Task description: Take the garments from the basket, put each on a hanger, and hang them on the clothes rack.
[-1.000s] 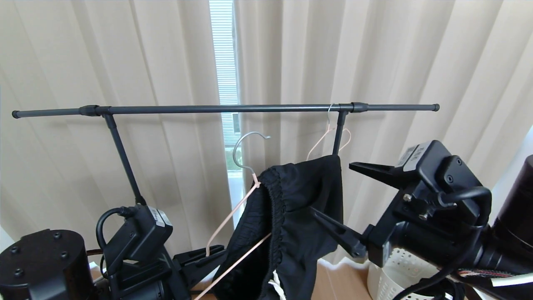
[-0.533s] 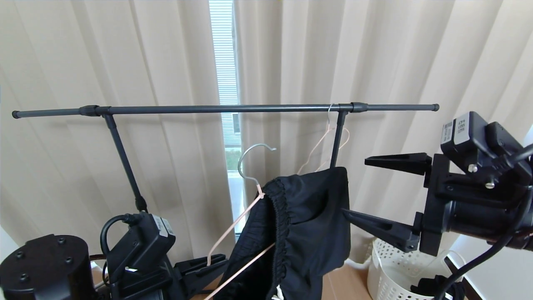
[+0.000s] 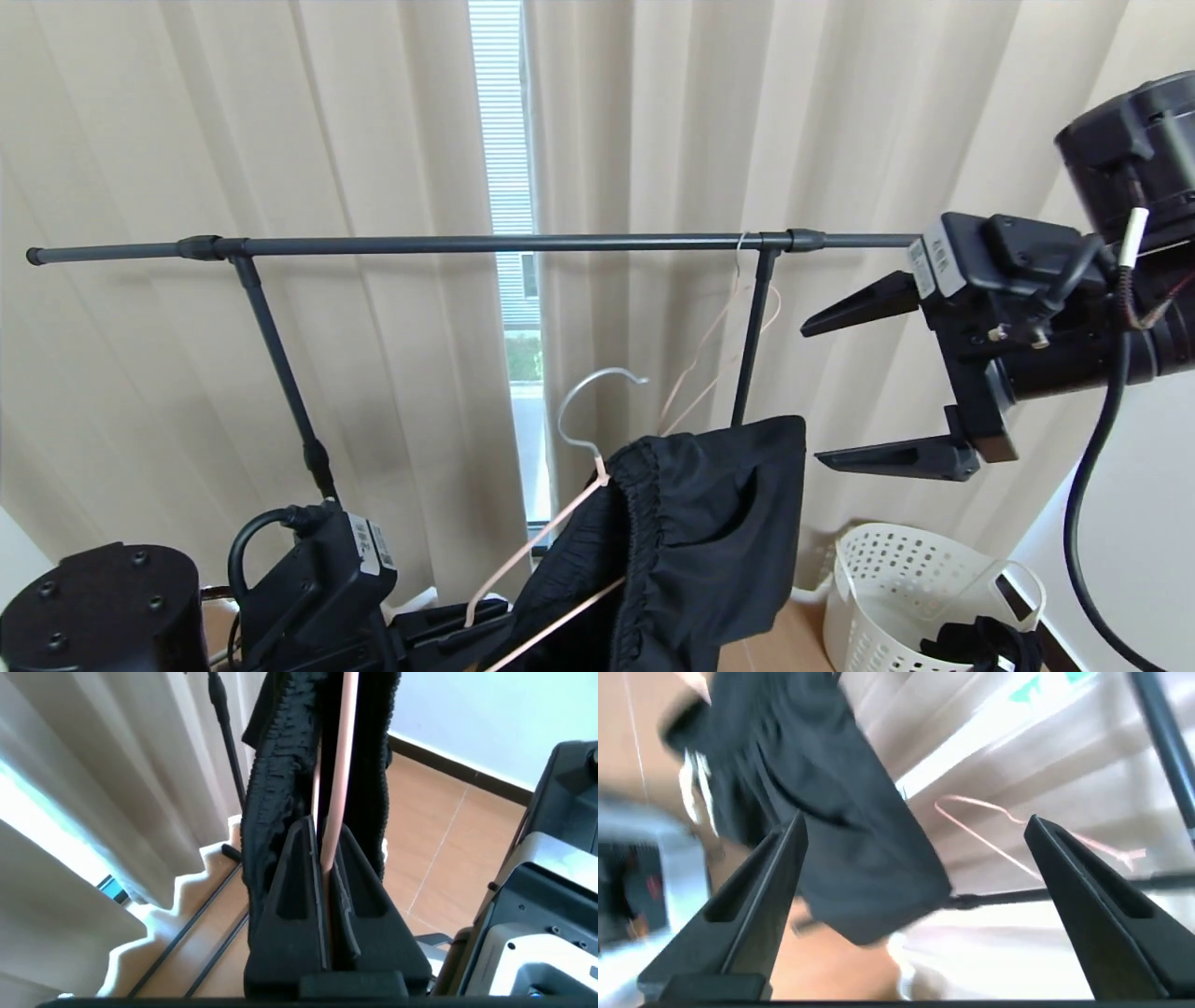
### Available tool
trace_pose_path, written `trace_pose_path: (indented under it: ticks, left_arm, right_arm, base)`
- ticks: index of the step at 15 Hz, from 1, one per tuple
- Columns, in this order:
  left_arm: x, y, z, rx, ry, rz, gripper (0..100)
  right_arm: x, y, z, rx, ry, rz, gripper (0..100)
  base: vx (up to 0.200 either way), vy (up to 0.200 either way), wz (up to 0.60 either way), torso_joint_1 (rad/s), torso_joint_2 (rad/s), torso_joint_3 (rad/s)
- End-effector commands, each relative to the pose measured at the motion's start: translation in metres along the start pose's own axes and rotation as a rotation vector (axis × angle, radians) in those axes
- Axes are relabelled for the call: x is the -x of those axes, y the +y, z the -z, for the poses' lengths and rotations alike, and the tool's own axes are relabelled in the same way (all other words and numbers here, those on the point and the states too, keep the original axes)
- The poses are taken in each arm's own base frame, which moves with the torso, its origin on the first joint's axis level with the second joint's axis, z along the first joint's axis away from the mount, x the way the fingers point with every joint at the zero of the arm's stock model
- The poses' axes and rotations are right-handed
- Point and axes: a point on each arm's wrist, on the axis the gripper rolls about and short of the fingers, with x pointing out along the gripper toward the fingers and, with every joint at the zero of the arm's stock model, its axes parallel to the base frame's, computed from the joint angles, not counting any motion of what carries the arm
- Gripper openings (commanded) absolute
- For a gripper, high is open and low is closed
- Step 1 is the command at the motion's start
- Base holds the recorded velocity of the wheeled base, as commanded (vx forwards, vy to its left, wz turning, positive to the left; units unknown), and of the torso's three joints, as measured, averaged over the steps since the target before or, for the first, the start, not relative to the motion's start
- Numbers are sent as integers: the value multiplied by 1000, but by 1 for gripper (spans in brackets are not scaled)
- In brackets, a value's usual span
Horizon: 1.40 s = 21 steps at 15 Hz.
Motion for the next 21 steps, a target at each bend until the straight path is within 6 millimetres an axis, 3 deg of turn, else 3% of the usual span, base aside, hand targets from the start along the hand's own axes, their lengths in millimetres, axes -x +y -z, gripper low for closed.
trace_pose_path:
  ticks: [1,5,11,17,21]
  left_arm:
    - [3,-2,5,-20,16,13,0]
    - [6,-4,8,-49,2,36,0]
    - [8,-6,8,-57,-8,45,0]
    - [8,-9,8,-64,-11,75,0]
    - [8,-10,8,-78,-9,78,0]
  right_arm:
    - [-34,-23,17,-6,54,-75,100]
    - [-46,-20,19,-24,-28,-170,100]
    - [-67,21,10,-7,-73,-358,100]
    - [-86,14,10,-16,-91,-375,100]
    - [-86,10,9,-20,-94,-364,100]
  base:
    - [0,0,0,0,0,0]
    - [0,0,0,0,0,0]
    - [0,0,0,0,0,0]
    - [0,0,0,0,0,0]
    - [0,0,0,0,0,0]
